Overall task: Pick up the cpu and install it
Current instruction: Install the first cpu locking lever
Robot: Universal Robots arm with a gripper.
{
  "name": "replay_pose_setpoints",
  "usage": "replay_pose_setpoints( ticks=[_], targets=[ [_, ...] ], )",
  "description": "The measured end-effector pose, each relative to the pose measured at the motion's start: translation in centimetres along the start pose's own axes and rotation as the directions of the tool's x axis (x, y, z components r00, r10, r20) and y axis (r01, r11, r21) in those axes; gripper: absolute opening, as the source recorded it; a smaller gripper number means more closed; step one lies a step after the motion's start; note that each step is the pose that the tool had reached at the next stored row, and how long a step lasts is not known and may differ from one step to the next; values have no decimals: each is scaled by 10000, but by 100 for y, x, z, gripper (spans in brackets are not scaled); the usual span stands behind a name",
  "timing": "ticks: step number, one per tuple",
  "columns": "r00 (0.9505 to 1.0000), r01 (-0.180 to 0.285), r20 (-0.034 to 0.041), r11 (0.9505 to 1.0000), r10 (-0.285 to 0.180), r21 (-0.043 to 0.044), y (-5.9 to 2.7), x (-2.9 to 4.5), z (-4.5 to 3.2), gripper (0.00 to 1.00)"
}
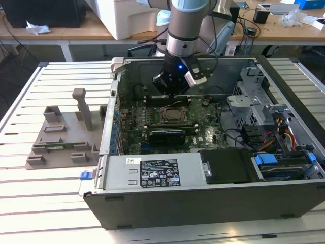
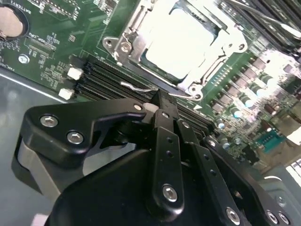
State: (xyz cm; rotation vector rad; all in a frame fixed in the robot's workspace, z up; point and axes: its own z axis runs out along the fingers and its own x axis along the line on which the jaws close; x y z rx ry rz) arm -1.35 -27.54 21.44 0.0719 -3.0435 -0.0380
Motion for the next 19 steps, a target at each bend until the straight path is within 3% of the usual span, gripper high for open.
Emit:
replay_pose_setpoints(
  ticks=[5, 13, 19],
  targets=[
    [10000, 0, -29, 10000, 0, -2, -5, -73, 86, 11],
    [10000, 2, -47, 10000, -2, 5, -12, -181, 99, 11],
    [10000, 5, -44, 10000, -5, 4, -22, -188, 100, 11]
  ],
)
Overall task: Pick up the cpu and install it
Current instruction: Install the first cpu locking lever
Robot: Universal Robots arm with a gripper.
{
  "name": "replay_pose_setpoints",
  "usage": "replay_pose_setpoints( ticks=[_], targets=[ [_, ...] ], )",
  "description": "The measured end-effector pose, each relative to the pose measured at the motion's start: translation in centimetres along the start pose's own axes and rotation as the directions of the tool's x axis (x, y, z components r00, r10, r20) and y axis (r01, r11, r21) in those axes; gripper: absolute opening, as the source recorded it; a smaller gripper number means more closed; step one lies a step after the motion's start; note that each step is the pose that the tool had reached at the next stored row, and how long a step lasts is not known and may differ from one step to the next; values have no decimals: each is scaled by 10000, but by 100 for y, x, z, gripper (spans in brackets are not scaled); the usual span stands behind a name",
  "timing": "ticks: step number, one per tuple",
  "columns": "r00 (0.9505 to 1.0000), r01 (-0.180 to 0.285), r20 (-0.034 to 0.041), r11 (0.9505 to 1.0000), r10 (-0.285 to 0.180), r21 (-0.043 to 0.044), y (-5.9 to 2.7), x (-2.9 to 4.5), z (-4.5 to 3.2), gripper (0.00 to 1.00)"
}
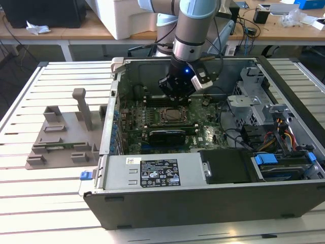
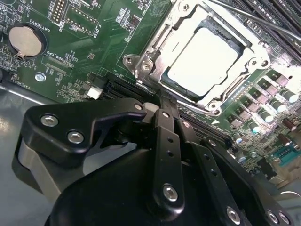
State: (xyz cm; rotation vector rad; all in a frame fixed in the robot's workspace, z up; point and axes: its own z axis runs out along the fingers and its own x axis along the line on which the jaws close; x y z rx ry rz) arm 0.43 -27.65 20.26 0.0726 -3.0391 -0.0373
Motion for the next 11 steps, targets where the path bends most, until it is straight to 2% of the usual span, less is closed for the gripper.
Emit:
replay_pose_setpoints(
  ticks=[2, 5, 7, 8, 9, 10, 11],
  targets=[
    [10000, -1, 2, 10000, 1, -9, -11, 0, 1, 11],
    [10000, 5, -14, 10000, -5, -7, 11, -55, 2, 11],
    [10000, 8, -14, 10000, -8, -10, 21, -61, -2, 11],
    [10000, 9, -12, 10000, -9, -15, 24, -59, -27, 11],
    [10000, 8, -14, 10000, -8, -11, 26, -48, -134, 11],
    [10000, 10, -12, 10000, -10, -14, 11, -44, -175, 11],
    [10000, 9, -13, 10000, -9, -11, -42, -41, -177, 11]
  ],
)
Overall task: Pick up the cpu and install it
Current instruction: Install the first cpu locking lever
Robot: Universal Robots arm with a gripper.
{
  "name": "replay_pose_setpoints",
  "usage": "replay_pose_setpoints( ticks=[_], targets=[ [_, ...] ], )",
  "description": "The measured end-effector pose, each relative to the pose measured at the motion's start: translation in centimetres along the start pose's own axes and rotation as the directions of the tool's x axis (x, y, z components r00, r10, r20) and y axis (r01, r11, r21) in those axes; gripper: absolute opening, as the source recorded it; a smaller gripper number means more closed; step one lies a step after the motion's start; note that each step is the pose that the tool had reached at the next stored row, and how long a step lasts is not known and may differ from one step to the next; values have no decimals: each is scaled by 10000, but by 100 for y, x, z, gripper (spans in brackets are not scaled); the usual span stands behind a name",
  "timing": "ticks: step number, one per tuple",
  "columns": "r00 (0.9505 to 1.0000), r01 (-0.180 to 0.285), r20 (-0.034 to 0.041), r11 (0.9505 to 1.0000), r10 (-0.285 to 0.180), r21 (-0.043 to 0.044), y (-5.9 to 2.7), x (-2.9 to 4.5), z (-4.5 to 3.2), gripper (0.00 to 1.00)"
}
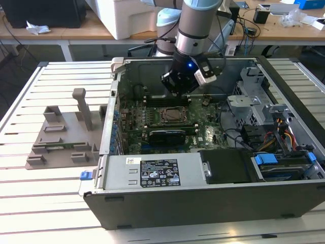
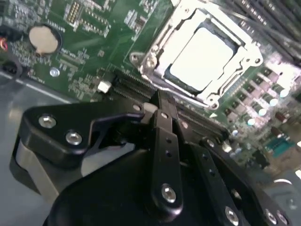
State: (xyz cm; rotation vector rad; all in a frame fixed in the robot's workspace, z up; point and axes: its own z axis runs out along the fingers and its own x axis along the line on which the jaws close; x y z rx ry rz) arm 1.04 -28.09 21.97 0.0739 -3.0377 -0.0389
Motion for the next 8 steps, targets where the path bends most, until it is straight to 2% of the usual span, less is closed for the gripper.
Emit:
replay_pose_setpoints(
  ticks=[2, 5, 8],
  targets=[
    [10000, -1, 0, 10000, 1, 0, -95, 5, -2, 11],
    [10000, -5, -3, 10000, 5, 41, -300, 16, -7, 11],
    [10000, -7, -5, 10000, 7, 71, -383, 20, -16, 11]
  ],
)
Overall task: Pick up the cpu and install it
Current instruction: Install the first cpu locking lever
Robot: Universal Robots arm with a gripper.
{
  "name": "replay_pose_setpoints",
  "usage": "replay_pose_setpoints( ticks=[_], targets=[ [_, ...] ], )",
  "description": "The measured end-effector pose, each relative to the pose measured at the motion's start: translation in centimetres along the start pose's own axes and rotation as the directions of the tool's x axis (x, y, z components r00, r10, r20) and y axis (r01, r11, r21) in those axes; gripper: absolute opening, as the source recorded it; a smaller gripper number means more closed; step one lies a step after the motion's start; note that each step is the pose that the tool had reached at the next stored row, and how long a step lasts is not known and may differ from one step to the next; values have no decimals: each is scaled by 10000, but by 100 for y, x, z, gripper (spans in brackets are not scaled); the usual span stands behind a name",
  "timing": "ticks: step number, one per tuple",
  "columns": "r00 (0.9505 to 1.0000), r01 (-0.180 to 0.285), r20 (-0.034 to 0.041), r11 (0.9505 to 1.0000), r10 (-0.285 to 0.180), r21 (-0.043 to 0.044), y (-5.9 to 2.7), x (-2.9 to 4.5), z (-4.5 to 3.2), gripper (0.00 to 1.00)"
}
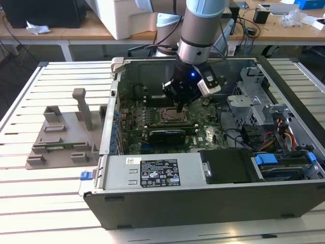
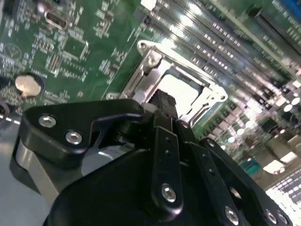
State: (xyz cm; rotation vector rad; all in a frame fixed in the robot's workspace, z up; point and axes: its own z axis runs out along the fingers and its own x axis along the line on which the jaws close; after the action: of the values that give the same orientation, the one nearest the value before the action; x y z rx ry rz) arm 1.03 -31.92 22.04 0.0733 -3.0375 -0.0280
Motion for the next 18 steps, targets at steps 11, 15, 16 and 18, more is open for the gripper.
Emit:
replay_pose_setpoints(
  ticks=[11, 15, 16, 18],
  targets=[
    [10000, 0, 4, 10000, 0, -2, 7, 46, -447, 11],
    [10000, 0, 5, 10000, 0, -2, 7, 46, -448, 11],
    [10000, 0, 4, 10000, 0, -2, 7, 46, -448, 11],
    [10000, 0, 4, 10000, 0, -2, 7, 47, -448, 11]
  ],
)
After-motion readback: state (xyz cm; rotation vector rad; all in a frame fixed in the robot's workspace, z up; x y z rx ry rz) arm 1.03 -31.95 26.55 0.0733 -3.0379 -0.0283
